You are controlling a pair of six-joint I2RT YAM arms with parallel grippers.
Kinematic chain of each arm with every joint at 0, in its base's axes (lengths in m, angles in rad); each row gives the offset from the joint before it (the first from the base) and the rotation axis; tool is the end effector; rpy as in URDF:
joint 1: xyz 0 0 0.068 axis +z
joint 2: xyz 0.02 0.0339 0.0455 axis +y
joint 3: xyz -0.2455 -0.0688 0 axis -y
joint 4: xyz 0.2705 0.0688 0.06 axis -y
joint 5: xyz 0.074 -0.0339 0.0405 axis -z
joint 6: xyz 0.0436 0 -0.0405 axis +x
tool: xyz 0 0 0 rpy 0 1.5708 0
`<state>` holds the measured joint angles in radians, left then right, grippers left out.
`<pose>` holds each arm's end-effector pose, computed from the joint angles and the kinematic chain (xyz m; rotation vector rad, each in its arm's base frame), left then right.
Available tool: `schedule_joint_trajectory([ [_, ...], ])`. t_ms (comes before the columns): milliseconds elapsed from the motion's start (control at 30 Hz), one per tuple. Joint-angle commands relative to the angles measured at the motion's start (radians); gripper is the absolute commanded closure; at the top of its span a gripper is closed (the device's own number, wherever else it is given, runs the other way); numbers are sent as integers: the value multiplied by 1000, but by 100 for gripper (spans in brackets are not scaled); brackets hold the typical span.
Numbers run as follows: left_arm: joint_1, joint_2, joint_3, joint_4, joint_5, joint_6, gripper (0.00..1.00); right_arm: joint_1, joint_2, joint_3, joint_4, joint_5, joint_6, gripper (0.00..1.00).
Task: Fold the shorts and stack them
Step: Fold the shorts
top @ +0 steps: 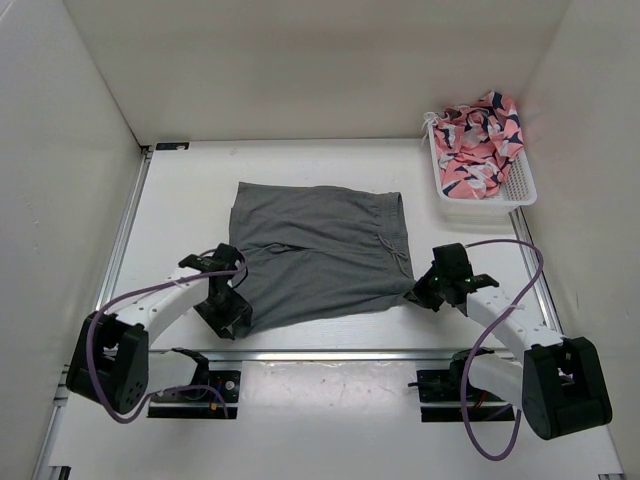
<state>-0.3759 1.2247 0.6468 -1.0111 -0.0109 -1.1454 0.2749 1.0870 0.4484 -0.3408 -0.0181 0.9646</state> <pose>0.1806 -0.0708 0.1294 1.1768 -2.9066 -0.0321 0.2157 0.0617 0.1201 0.8818 2.4764 0.4845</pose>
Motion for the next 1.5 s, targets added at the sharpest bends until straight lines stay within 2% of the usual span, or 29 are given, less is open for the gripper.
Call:
schedule_joint_trajectory([
  [0, -11, 16, -45, 41, 0, -33, 40, -3, -15, 15, -15, 7, -7, 100],
  [100, -11, 56, -44, 69, 11, -33, 34, -3, -27, 15, -33, 16, -7, 100],
  [200, -11, 102, -7, 69, -14, -13, 33, -3, -50, 15, -43, 17, -16, 100],
  [233, -11, 114, 2, 69, -29, -13, 35, -3, -59, 15, -52, 29, -17, 100],
  [300, -11, 149, 17, 78, -40, -13, 47, -3, -59, 24, -64, 29, -17, 100],
  [333, -11, 163, 31, 78, -40, -13, 65, -3, -68, 33, -75, 29, -17, 100],
  [367, -11, 174, 31, 78, -40, -13, 78, -3, -68, 33, -75, 39, -26, 100],
  [400, -11, 197, 43, 78, -49, -13, 86, -3, -68, 42, -84, 40, -26, 100],
  [433, -11, 206, 54, 78, -49, -2, 90, -3, -68, 42, -84, 49, -26, 100],
  [533, -11, 207, 54, 40, -60, 7, 90, -3, -78, 42, -93, 49, -38, 100],
  [600, -11, 140, 65, 7, -81, 7, 90, -3, -88, 56, -113, 73, -58, 100],
  [733, -11, -45, 192, -96, -132, 18, 90, -3, -116, 116, -191, 128, -90, 100],
  [867, 55, -105, 339, -118, -211, 79, 90, -3, -134, 208, -259, 173, -127, 100],
  [933, 110, -38, 440, -129, -212, 125, 90, -3, -125, 249, -274, 173, -155, 100],
  [1067, 147, 88, 618, -120, -212, 197, 90, -3, -53, 386, -322, 173, -190, 100],
  [1333, 227, 425, 983, -84, -251, 269, 90, -3, 296, 792, -351, 230, -251, 100],
  [1467, 249, 655, 1210, -113, -264, 323, 90, -3, 544, 1007, -388, 251, -282, 100],
])
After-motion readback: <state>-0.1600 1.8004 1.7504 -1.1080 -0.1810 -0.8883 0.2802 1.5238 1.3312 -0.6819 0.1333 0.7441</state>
